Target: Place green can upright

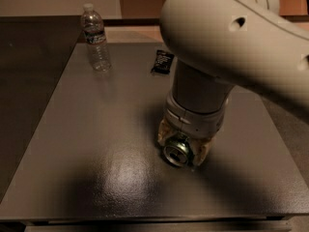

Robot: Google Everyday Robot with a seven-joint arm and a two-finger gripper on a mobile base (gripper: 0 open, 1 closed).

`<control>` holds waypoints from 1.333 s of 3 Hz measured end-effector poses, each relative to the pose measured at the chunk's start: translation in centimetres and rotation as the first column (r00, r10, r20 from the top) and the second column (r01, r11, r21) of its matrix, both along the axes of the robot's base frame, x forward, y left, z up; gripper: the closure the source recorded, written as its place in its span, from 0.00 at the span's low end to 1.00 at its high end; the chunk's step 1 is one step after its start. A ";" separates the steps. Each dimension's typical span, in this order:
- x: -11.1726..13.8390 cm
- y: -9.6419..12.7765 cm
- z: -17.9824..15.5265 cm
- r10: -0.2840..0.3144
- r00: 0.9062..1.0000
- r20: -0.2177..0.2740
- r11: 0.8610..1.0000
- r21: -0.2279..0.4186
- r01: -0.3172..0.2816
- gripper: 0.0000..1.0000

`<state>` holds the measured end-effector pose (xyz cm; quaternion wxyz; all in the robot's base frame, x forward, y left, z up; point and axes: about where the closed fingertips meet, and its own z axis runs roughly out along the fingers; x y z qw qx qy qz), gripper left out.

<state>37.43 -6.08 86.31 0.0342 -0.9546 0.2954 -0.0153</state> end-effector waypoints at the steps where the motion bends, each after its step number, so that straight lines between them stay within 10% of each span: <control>1: 1.7 0.0 3.1 -0.143 0.989 -0.021 0.982 0.124 0.145 1.00; 2: 3.2 0.2 6.0 -0.290 0.953 -0.089 0.918 0.255 0.303 1.00; 3: 4.1 0.4 8.6 -0.429 0.872 -0.235 0.794 0.361 0.488 1.00; 4: 3.9 0.9 9.5 -0.516 0.748 -0.417 0.634 0.401 0.661 1.00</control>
Offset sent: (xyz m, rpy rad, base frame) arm 0.0559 0.0027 0.1007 0.4657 0.1238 -0.5247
